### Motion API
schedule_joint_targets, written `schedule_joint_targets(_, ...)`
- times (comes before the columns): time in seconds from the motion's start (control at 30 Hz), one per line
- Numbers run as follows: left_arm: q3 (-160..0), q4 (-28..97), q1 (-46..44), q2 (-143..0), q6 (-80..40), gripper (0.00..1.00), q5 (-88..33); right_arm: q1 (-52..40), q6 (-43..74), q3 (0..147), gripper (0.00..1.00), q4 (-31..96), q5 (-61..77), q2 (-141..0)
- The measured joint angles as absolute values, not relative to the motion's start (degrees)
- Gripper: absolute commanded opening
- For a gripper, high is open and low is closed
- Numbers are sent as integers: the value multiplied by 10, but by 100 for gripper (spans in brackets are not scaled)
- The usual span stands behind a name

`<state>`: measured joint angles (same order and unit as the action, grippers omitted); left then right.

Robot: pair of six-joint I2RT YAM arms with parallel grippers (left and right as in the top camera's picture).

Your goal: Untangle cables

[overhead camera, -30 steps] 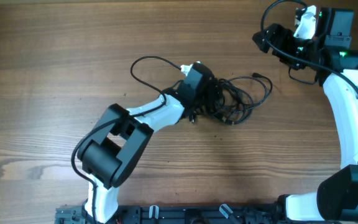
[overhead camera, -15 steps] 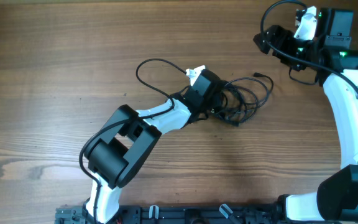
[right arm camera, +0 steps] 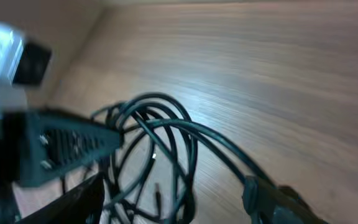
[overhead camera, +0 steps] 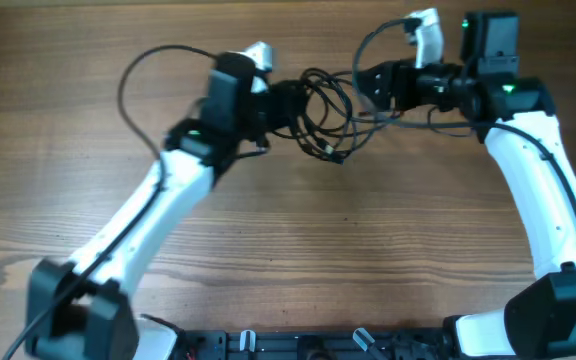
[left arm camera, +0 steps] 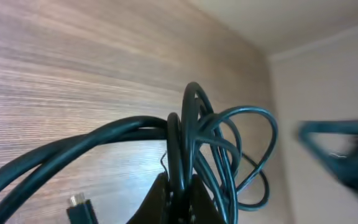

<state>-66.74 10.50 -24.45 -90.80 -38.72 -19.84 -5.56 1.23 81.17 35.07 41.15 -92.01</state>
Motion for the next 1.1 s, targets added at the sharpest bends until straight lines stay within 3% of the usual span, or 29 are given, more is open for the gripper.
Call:
schedule_joint_targets(0.17,-668,160,-200,-877,-376,4,-319,-93,-43,812,57,346,440,-920)
schedule_joint_targets(0.37,-667,196,-193,-877,-373,4,-362,-137,-100,812,48,360,448,-920)
schedule_joint_targets(0.43,-667,195,-193,-877,-371,4,-369,-147,-110,812,49,368,445,-920)
schedule_joint_targets(0.6,-667,193,-193,-877,-371,4,-373,-154,-113,812,66,374,419,-920)
schedule_joint_targets(1.1,-667,194,-193,-877,-371,4,-373,-154,-66,812,70,360,391,-920)
